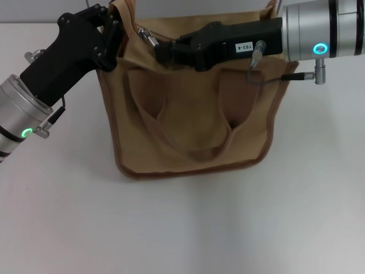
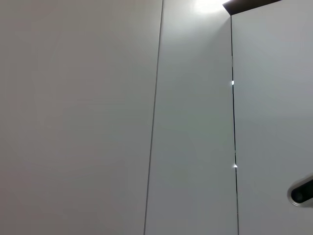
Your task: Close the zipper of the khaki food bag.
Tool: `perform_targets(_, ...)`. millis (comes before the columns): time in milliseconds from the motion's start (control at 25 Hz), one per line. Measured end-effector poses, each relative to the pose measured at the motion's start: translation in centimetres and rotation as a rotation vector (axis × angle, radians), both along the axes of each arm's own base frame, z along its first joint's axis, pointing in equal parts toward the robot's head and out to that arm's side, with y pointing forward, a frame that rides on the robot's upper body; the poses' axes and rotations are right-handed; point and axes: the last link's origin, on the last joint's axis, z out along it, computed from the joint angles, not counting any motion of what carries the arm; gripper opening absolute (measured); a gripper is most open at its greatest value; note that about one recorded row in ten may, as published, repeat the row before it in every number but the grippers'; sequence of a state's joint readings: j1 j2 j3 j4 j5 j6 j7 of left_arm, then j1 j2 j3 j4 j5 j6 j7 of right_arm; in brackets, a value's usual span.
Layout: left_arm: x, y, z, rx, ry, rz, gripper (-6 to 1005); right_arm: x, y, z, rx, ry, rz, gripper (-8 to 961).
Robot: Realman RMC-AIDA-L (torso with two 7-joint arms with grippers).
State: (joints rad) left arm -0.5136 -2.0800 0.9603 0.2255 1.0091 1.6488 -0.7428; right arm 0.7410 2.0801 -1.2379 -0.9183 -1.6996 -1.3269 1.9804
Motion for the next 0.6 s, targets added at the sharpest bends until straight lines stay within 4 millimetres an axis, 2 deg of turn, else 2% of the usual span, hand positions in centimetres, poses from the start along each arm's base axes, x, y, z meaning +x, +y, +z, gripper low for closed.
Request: perform_targets(600, -0.8, -0.1, 0.0, 0.014, -0.004, 0.046, 51, 1.9, -0.3, 1.3, 0.021, 0.031, -0.056, -3)
